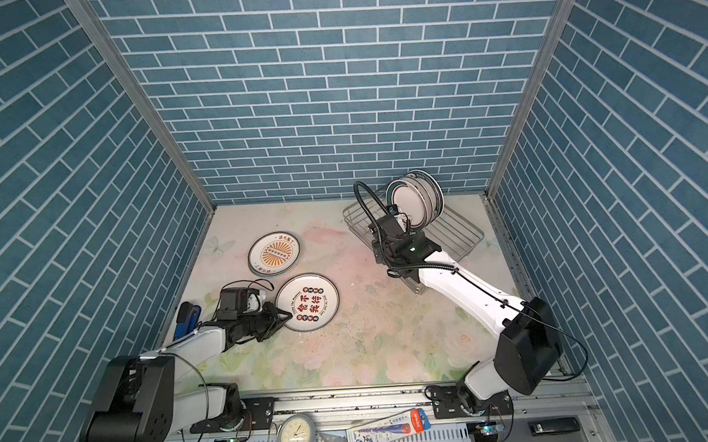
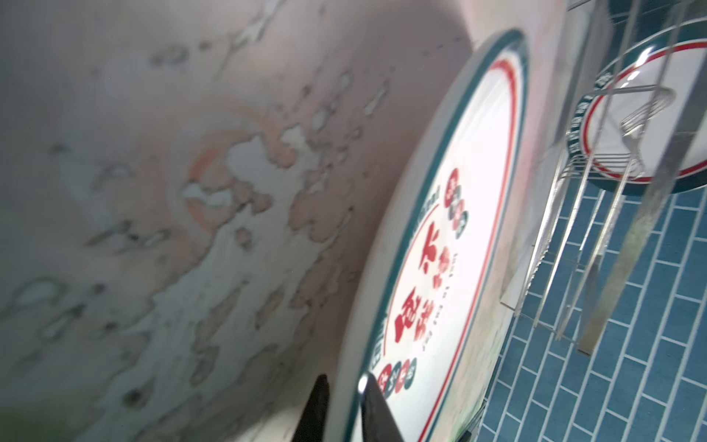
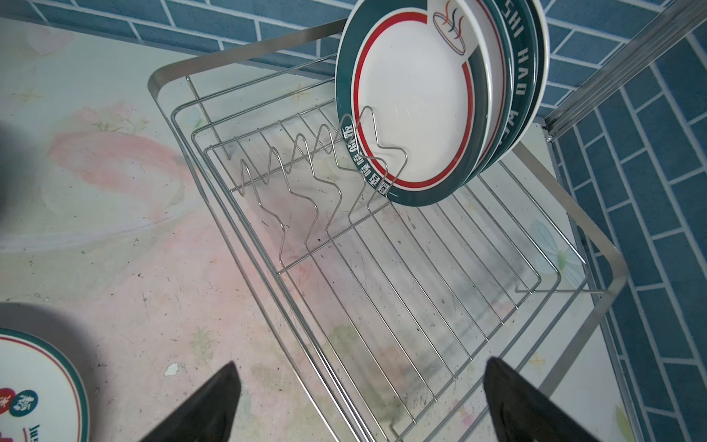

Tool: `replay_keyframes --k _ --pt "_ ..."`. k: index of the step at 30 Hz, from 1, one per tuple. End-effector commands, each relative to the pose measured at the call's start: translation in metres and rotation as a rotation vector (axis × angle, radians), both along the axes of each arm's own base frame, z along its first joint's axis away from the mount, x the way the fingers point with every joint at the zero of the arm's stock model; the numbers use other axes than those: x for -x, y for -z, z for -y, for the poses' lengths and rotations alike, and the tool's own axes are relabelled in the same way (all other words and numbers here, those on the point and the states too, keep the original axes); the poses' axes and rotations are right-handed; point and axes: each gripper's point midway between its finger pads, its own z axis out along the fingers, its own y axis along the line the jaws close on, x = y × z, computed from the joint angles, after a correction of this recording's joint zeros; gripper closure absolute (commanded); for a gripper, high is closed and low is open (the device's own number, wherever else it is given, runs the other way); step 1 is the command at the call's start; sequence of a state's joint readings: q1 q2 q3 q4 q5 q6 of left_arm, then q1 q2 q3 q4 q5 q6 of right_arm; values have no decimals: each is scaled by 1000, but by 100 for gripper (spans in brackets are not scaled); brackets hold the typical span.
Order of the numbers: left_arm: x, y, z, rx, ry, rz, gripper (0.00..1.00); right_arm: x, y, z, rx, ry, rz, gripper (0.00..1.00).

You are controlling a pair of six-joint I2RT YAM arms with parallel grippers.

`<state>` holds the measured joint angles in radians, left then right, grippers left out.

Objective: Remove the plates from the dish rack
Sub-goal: 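Lower the red-lettered plate flat onto the table beside the sunburst stack with the left gripper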

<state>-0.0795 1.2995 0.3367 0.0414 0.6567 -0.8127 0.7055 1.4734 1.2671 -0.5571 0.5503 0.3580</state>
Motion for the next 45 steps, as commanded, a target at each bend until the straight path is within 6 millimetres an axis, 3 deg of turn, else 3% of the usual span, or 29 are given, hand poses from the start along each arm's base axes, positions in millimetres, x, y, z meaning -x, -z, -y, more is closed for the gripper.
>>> replay_keyframes --k 1,10,15,23,25,26,27,31,34,39,45 --pt "-1 14 -5 -45 4 -19 75 -2 -6 5 17 -3 14 1" --pt "-7 22 -2 -75 34 -42 59 -5 5 10 -14 -19 -10 1" --pt "-5 22 -7 -151 65 -61 43 -5 4 7 -34 -53 0 1" --pt "-4 20 -19 -251 82 -90 34 -3 3 12 -38 -45 5 1" --pt "-2 20 -21 -263 87 -100 23 -2 3 14 -43 -42 9 1" --pt "-1 20 -22 -275 86 -106 5 -1 3 14 -48 -40 11 1" --pt "-2 19 -23 -279 84 -105 1 -1 3 15 -50 -39 12 1" --pt "2 15 -31 -317 74 -107 1 0 3 18 -54 -36 13 1" --pt "3 4 -36 -345 66 -93 1 -1 2 24 -59 -22 17 1" --pt "3 -30 -47 -402 34 -15 1 -8 -12 36 -95 -17 43 1" --pt "-11 -79 -51 -421 -2 129 1 -41 -29 44 -126 -70 23 1"
